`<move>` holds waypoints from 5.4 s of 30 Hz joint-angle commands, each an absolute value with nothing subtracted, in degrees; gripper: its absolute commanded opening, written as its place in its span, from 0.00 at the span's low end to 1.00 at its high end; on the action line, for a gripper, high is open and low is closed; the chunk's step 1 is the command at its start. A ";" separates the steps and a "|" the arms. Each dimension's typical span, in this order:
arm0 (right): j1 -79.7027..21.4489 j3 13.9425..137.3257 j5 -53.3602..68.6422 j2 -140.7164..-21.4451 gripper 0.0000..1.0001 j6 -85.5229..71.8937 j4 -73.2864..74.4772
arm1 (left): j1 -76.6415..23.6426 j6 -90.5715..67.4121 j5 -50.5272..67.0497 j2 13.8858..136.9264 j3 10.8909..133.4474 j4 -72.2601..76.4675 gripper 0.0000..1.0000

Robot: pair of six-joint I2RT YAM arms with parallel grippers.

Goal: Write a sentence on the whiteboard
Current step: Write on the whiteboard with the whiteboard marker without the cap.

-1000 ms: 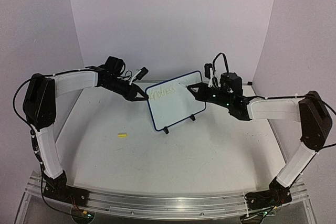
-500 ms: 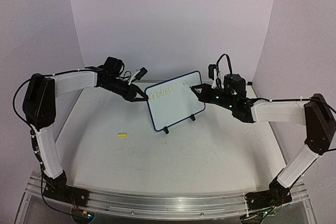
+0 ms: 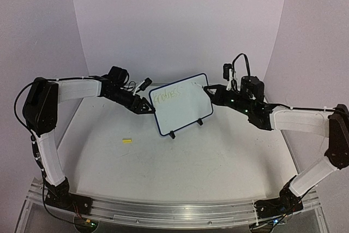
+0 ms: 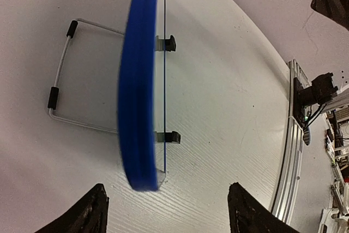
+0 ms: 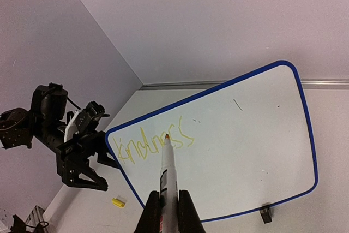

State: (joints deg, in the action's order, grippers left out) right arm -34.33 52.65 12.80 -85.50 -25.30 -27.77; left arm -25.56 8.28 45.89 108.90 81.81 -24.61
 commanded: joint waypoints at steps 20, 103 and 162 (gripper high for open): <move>-34.28 47.34 10.85 -76.96 0.00 -23.91 -27.62 | -30.32 -6.51 37.29 106.82 75.00 -3.57 0.25; -30.88 73.30 28.14 -107.03 0.00 -14.50 -20.44 | -29.91 8.74 43.15 105.64 77.43 -23.71 0.00; -32.08 73.09 23.30 -106.12 0.00 -17.14 -21.99 | -29.90 8.36 42.63 104.94 77.87 -23.85 0.00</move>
State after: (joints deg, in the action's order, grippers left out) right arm -31.81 71.05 24.67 -105.21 -16.80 -21.53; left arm -28.93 7.27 40.27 105.19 75.72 -21.06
